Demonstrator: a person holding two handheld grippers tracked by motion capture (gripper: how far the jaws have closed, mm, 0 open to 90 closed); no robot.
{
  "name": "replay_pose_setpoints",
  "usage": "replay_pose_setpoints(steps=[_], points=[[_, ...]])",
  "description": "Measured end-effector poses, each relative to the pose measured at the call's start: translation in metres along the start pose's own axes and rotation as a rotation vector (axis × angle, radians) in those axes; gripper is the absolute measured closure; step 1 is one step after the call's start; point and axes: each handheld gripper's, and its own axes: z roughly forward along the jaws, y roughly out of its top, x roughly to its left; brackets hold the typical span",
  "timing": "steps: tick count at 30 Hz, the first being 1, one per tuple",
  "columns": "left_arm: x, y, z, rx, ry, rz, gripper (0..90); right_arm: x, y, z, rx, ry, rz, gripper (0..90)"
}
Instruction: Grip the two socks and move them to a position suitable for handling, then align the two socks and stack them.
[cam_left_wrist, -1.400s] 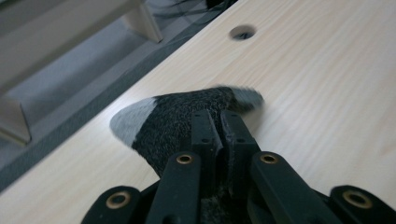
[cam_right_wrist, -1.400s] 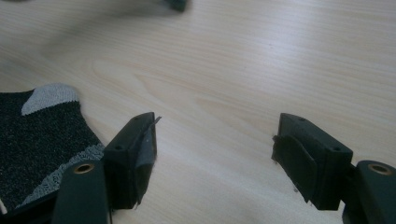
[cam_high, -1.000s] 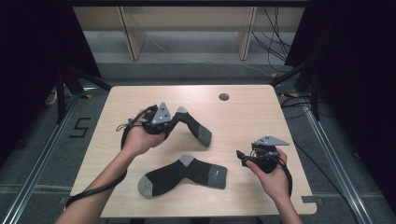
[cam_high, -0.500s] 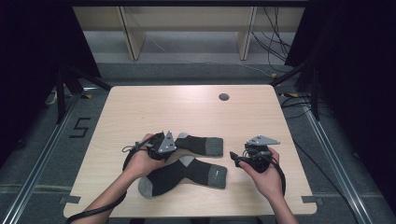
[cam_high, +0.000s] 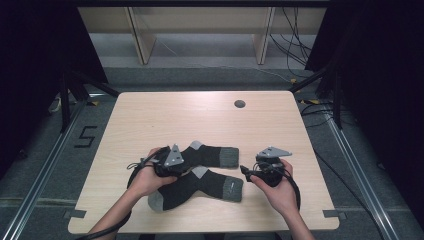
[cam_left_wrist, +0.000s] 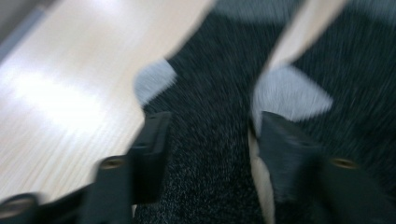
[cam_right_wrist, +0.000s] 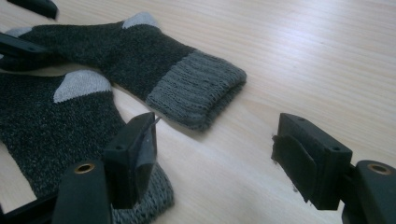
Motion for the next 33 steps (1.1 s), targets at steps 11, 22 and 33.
replay_pose_setpoints(steps=[11,22,33], points=[[-0.036,-0.085,-0.081,-0.345,0.104,-0.406,16.0,-0.025,-0.046,-0.035,-0.092,-0.04,0.05,29.1],[-0.045,-0.114,-0.103,-0.372,0.344,-0.492,17.2,-0.019,-0.054,-0.028,-0.127,-0.089,0.069,29.1],[-0.049,-0.114,-0.099,-0.337,0.299,-0.516,17.2,-0.014,-0.052,-0.024,-0.116,-0.07,0.073,29.4]])
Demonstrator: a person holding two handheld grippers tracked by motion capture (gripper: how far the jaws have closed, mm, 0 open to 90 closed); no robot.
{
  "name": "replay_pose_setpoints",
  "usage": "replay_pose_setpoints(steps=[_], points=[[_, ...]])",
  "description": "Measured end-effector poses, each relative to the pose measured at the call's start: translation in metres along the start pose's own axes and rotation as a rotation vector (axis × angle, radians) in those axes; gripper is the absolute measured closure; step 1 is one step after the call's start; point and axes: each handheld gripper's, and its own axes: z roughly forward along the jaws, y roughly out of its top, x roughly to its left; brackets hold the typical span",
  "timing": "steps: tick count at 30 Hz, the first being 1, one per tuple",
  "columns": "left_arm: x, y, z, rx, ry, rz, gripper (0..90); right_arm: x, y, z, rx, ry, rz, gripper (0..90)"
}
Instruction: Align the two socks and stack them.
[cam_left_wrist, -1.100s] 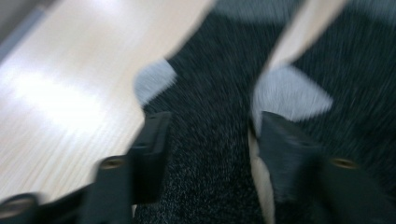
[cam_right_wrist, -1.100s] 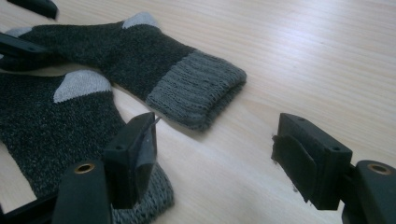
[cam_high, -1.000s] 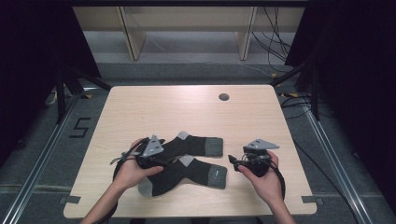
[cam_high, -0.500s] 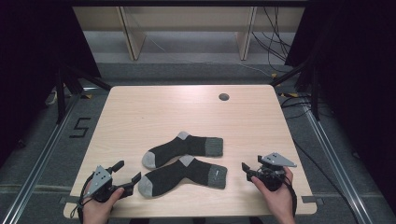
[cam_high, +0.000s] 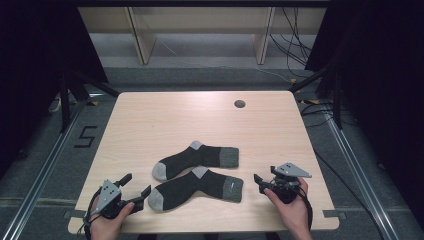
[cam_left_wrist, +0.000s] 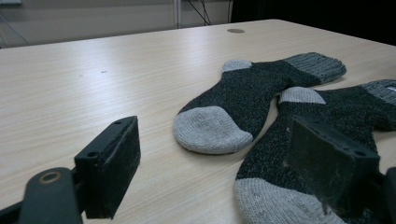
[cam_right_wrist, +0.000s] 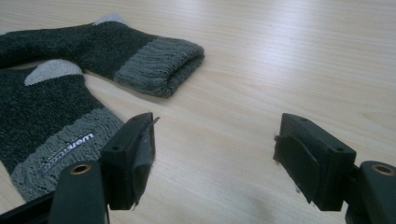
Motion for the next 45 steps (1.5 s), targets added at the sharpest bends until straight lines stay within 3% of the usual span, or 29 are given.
replay_pose_setpoints(steps=[1,3,4,5,6,7,8,11,14,16,17,19,23,25,26,27,29,30,31,32,33,34,37,38,39,40,42,44,45], points=[[0.001,0.0,0.002,0.004,-0.003,-0.003,18.1,-0.001,0.002,0.002,-0.003,-0.001,-0.026,30.2],[0.002,0.0,0.003,0.023,0.002,-0.008,20.9,0.001,0.007,0.002,0.02,0.017,0.032,32.1],[0.003,0.001,0.005,0.035,0.003,-0.001,21.5,-0.002,0.009,0.005,0.01,0.021,0.0,33.1],[0.004,0.002,0.006,0.044,0.0,0.006,21.6,-0.001,0.01,0.007,0.021,0.01,0.0,34.3],[0.005,0.003,0.008,0.047,0.003,0.007,21.7,-0.002,0.013,0.008,0.033,0.041,0.005,34.6],[0.007,0.005,0.009,0.067,0.0,0.012,21.9,-0.002,0.014,0.01,0.03,0.031,-0.002,34.7],[0.008,0.007,0.012,0.082,-0.007,0.013,21.7,0.0,0.015,0.01,0.056,0.034,0.026,35.2],[0.01,0.013,0.021,0.087,-0.028,0.017,20.7,-0.002,0.019,0.013,0.075,0.022,-0.012,35.4],[0.011,0.018,0.03,0.102,-0.037,0.028,20.3,0.002,0.022,0.015,0.085,0.032,0.013,35.3],[0.013,0.023,0.039,0.141,-0.056,0.038,19.3,0.001,0.024,0.017,0.097,0.032,0.0,35.4],[0.014,0.025,0.045,0.158,-0.062,0.04,19.2,0.003,0.026,0.02,0.093,0.036,0.015,35.8],[0.017,0.03,0.056,0.191,-0.052,0.024,20.7,0.001,0.035,0.026,0.104,0.053,-0.007,38.4],[0.019,0.036,0.076,0.249,-0.091,-0.014,31.5,0.004,0.054,0.044,0.145,0.078,0.007,43.6],[0.018,0.038,0.084,0.282,-0.103,0.004,35.0,0.003,0.061,0.055,0.153,0.095,-0.005,45.2],[0.017,0.039,0.088,0.287,-0.109,0.0,36.4,0.006,0.065,0.058,0.196,0.085,0.03,46.1],[0.017,0.039,0.092,0.29,-0.111,0.0,38.0,0.006,0.068,0.063,0.211,0.079,0.025,46.6],[0.018,0.039,0.097,0.309,-0.105,0.011,40.7,0.004,0.072,0.075,0.203,0.094,0.006,48.9],[0.02,0.04,0.098,0.336,-0.1,0.033,41.7,0.005,0.074,0.079,0.216,0.088,0.012,49.2],[0.02,0.039,0.1,0.324,-0.094,0.013,43.3,0.005,0.075,0.083,0.225,0.087,0.003,49.6],[0.021,0.038,0.102,0.324,-0.093,0.009,43.8,0.003,0.075,0.089,0.215,0.117,-0.007,49.9],[0.022,0.038,0.102,0.338,-0.091,0.009,43.8,0.005,0.076,0.092,0.228,0.131,0.022,50.1],[0.023,0.038,0.102,0.338,-0.097,-0.001,43.6,0.006,0.077,0.094,0.245,0.095,-0.009,50.8],[0.025,0.04,0.099,0.331,-0.092,-0.023,42.0,0.01,0.076,0.102,0.259,0.082,0.025,51.0],[0.026,0.041,0.098,0.326,-0.099,-0.023,41.5,0.013,0.076,0.102,0.276,0.076,0.057,51.0],[0.028,0.041,0.096,0.34,-0.113,-0.013,41.2,0.013,0.076,0.103,0.28,0.098,0.048,50.8],[0.027,0.04,0.097,0.332,-0.121,-0.025,41.4,0.012,0.076,0.104,0.275,0.082,0.039,50.8],[0.029,0.037,0.097,0.364,-0.143,0.003,43.9,0.014,0.075,0.107,0.284,0.07,0.043,50.9],[0.029,0.034,0.099,0.369,-0.148,-0.001,44.5,0.015,0.075,0.109,0.284,0.083,0.032,51.0],[0.029,0.034,0.1,0.373,-0.146,0.002,45.4,0.017,0.075,0.109,0.287,0.066,0.039,51.4]])
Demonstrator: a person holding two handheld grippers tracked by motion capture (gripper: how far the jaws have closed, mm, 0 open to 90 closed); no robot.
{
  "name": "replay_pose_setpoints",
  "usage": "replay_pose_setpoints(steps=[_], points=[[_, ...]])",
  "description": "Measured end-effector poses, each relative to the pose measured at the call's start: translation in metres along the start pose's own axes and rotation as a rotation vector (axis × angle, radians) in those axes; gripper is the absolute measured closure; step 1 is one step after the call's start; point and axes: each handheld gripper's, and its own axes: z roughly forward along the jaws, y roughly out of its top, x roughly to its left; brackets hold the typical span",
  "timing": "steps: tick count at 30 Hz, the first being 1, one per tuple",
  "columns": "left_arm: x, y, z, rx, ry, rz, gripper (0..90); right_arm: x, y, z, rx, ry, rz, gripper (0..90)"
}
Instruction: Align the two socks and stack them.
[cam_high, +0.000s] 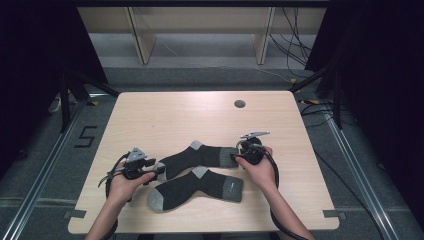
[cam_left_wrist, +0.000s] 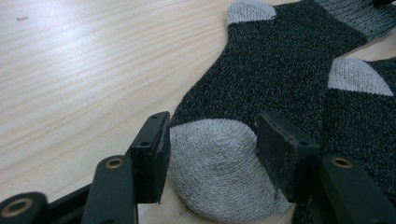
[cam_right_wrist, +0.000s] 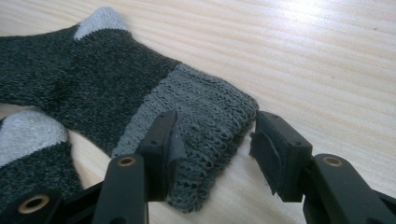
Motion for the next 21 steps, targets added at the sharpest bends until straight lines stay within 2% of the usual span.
replay_pose_setpoints(steps=[2,3,4,6,7,9,10,11,12,13,17,19,21], points=[[-0.003,0.0,0.003,-0.012,-0.004,0.003,49.1,0.001,0.0,0.002,0.01,-0.003,-0.006,54.0],[-0.002,0.0,0.004,-0.008,-0.007,0.01,49.9,0.002,0.0,0.004,0.019,-0.009,-0.01,54.8],[-0.002,0.0,0.004,0.015,-0.003,0.018,50.6,0.003,0.0,0.005,0.01,-0.01,-0.018,55.6],[-0.002,0.0,0.005,0.011,-0.002,0.015,52.3,0.002,0.001,0.006,0.026,-0.005,-0.032,57.0],[-0.002,0.001,0.006,0.012,-0.009,0.001,53.2,0.004,0.001,0.006,0.021,-0.016,-0.017,57.2],[0.0,0.001,0.006,0.03,-0.016,0.016,56.5,0.003,0.001,0.008,0.018,-0.018,-0.021,59.0],[-0.001,0.001,0.008,0.016,-0.013,0.022,59.2,0.003,0.001,0.009,0.022,-0.012,-0.026,60.7],[0.001,0.001,0.007,0.039,-0.011,0.048,61.5,0.002,0.001,0.01,0.029,-0.012,-0.029,62.6],[0.0,0.001,0.009,0.017,-0.015,0.03,63.1,0.002,0.0,0.011,0.033,-0.006,-0.034,64.0],[0.002,0.002,0.007,0.043,-0.023,0.043,64.2,0.002,-0.001,0.012,0.03,-0.005,-0.033,65.7],[0.004,0.0,0.009,0.029,-0.029,0.073,72.4,0.001,0.0,0.013,0.043,0.019,-0.039,75.3],[0.003,0.001,0.009,0.032,-0.029,0.08,76.2,0.001,0.001,0.013,0.055,0.024,-0.046,78.6],[0.003,0.001,0.009,0.025,-0.025,0.063,79.0,0.001,0.002,0.012,0.061,0.023,-0.062,80.4]])
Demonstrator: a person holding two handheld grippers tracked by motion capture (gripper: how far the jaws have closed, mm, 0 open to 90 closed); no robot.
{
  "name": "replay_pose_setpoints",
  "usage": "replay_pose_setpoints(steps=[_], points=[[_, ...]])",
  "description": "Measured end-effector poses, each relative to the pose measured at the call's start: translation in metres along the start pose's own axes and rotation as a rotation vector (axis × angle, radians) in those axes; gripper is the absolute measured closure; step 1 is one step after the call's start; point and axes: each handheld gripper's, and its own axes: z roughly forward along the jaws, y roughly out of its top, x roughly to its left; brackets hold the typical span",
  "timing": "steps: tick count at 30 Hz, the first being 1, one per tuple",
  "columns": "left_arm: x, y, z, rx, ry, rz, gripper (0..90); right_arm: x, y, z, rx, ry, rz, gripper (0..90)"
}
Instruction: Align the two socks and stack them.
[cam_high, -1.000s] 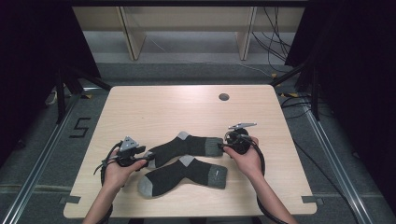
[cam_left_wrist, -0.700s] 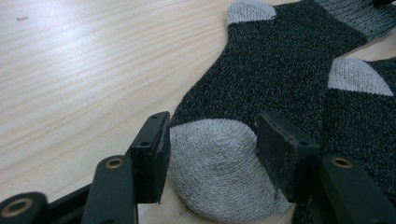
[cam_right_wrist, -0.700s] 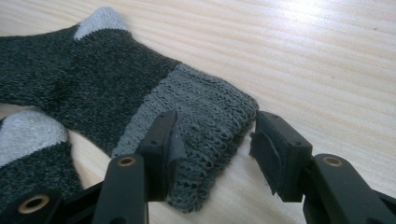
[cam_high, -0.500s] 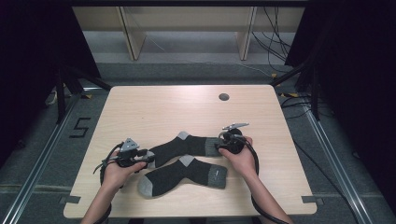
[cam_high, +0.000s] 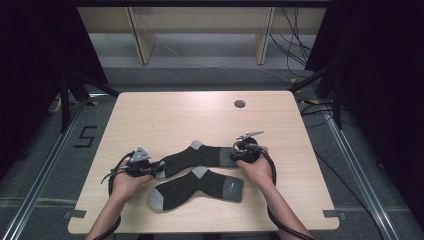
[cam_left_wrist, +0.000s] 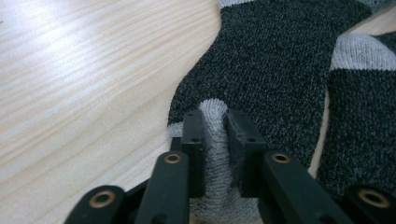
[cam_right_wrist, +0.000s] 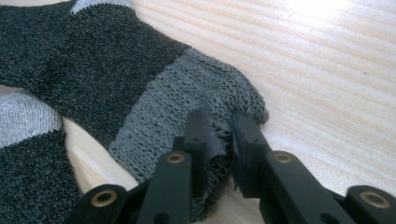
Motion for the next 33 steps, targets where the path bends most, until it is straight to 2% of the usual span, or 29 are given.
replay_pose_setpoints(steps=[1,2,3,4,5,6,7,8,9,10,11,14,15,16,18,19,20,21,22,23,24,25,26,27,28,29,31,32,33], points=[[0.0,0.0,0.0,-0.003,-0.006,-0.018,79.8,0.001,0.0,0.0,-0.002,-0.015,0.007,81.0],[0.0,0.001,-0.001,0.006,-0.004,-0.008,80.3,0.002,0.0,-0.001,-0.007,0.001,0.011,81.5],[0.001,0.002,-0.002,0.012,-0.006,0.008,80.9,0.001,-0.001,-0.001,-0.013,-0.011,0.007,81.9],[0.001,0.002,-0.003,0.011,0.0,0.009,81.3,0.004,-0.001,-0.004,-0.001,0.006,0.03,82.1],[0.001,0.003,-0.004,0.008,0.003,0.015,81.6,0.002,-0.001,-0.005,-0.012,0.006,0.003,82.3],[0.001,0.004,-0.005,0.003,0.001,0.011,81.9,0.004,-0.001,-0.007,-0.021,-0.009,0.017,82.3],[-0.001,0.004,-0.004,-0.028,0.001,-0.005,82.1,0.004,-0.002,-0.009,-0.045,-0.001,0.012,82.4],[0.0,0.005,-0.007,-0.002,0.006,0.019,82.2,0.005,-0.001,-0.013,-0.038,-0.003,0.006,82.4],[-0.001,0.007,-0.009,-0.019,0.003,0.011,82.3,0.003,0.0,-0.014,-0.068,-0.006,-0.017,82.4],[-0.001,0.009,-0.011,-0.017,0.002,0.019,82.4,0.004,0.001,-0.016,-0.09,0.0,-0.017,82.4],[-0.003,0.011,-0.013,-0.037,0.005,0.007,82.4,0.003,0.002,-0.019,-0.086,0.001,-0.03,82.4],[-0.005,0.019,-0.022,-0.053,0.014,0.026,82.6,0.004,0.005,-0.025,-0.109,0.004,-0.052,82.4],[-0.006,0.022,-0.024,-0.062,0.019,0.025,82.6,0.005,0.005,-0.029,-0.098,-0.007,-0.054,82.4],[-0.006,0.025,-0.027,-0.059,0.018,0.044,82.7,0.006,0.006,-0.031,-0.102,0.003,-0.032,82.4],[-0.008,0.03,-0.032,-0.084,0.02,0.04,82.6,0.006,0.006,-0.035,-0.132,-0.013,-0.067,82.4],[-0.008,0.032,-0.035,-0.063,0.018,0.062,82.6,0.009,0.007,-0.04,-0.119,-0.007,-0.031,82.3],[-0.01,0.034,-0.037,-0.086,0.015,0.046,82.6,0.01,0.006,-0.042,-0.118,-0.001,-0.024,82.3],[-0.011,0.035,-0.04,-0.077,0.015,0.059,82.6,0.01,0.007,-0.046,-0.11,-0.006,-0.036,82.3],[-0.012,0.036,-0.043,-0.07,0.009,0.071,82.6,0.009,0.006,-0.047,-0.134,-0.005,-0.067,82.3],[-0.015,0.036,-0.045,-0.092,0.003,0.06,82.6,0.009,0.005,-0.05,-0.129,-0.008,-0.072,82.3],[-0.015,0.036,-0.048,-0.08,-0.006,0.075,82.6,0.012,0.004,-0.055,-0.114,-0.004,-0.043,82.2],[-0.019,0.035,-0.05,-0.091,-0.008,0.064,82.6,0.012,0.002,-0.058,-0.124,-0.005,-0.055,82.2],[-0.02,0.035,-0.053,-0.084,-0.01,0.086,82.6,0.012,0.001,-0.06,-0.13,-0.001,-0.059,82.2],[-0.023,0.034,-0.054,-0.095,-0.013,0.078,82.6,0.012,0.0,-0.063,-0.133,0.003,-0.073,82.1],[-0.023,0.034,-0.058,-0.08,-0.016,0.103,82.6,0.013,-0.002,-0.066,-0.138,-0.002,-0.073,82.1],[-0.026,0.033,-0.058,-0.101,-0.016,0.085,82.6,0.014,-0.004,-0.069,-0.134,0.0,-0.054,82.1],[-0.029,0.032,-0.062,-0.099,-0.017,0.092,82.6,0.015,-0.007,-0.073,-0.14,0.004,-0.072,82.1],[-0.029,0.031,-0.064,-0.084,-0.02,0.119,82.6,0.015,-0.009,-0.074,-0.141,0.006,-0.085,82.0],[-0.032,0.031,-0.065,-0.098,-0.015,0.101,82.6,0.018,-0.011,-0.077,-0.133,0.002,-0.072,82.0]])
